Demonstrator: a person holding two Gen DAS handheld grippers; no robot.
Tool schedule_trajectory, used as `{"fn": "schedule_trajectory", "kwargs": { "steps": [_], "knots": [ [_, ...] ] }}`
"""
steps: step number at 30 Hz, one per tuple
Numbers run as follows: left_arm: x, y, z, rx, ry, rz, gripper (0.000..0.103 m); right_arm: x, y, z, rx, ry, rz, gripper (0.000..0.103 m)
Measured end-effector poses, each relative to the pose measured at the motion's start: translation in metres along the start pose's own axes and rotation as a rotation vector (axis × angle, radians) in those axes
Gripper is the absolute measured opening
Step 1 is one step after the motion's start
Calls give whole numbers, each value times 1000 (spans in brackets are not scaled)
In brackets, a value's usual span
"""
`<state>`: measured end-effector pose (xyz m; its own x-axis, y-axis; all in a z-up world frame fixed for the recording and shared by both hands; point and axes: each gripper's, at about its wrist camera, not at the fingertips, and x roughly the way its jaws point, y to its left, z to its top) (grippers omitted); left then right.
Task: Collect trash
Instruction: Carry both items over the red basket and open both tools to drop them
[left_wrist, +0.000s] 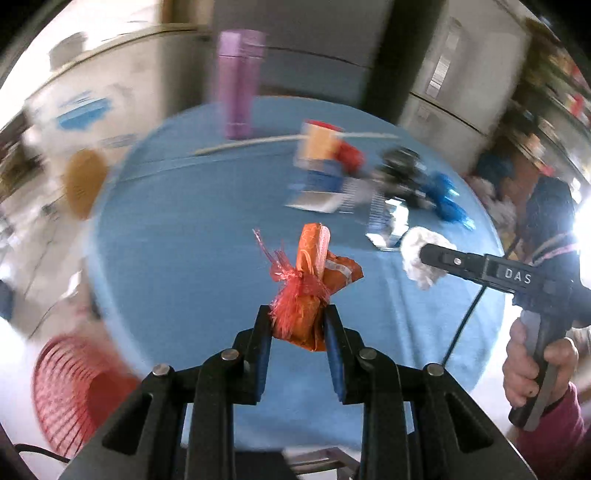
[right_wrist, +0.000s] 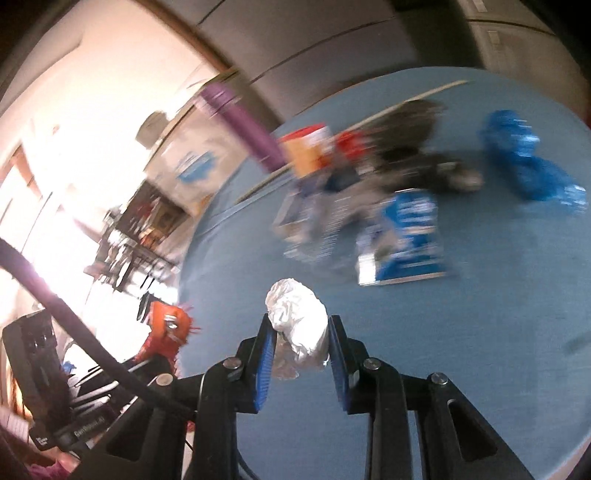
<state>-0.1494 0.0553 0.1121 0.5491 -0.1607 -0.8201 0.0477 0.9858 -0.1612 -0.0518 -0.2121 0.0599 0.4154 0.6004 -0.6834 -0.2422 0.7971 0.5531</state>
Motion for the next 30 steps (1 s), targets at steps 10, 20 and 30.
{"fn": "schedule_trajectory", "kwargs": {
  "steps": [10, 20, 30],
  "knots": [
    [-77, 139, -78, -324, 33, 279, 29, 86, 144, -26, -226, 220, 194, 30],
    [-61, 218, -143, -490, 166, 368, 30, 161, 261, -78, -390, 403, 272, 32],
    [-50, 241, -167, -576, 189, 288, 55, 211, 284, -98, -364, 505, 238, 40]
  ]
}}
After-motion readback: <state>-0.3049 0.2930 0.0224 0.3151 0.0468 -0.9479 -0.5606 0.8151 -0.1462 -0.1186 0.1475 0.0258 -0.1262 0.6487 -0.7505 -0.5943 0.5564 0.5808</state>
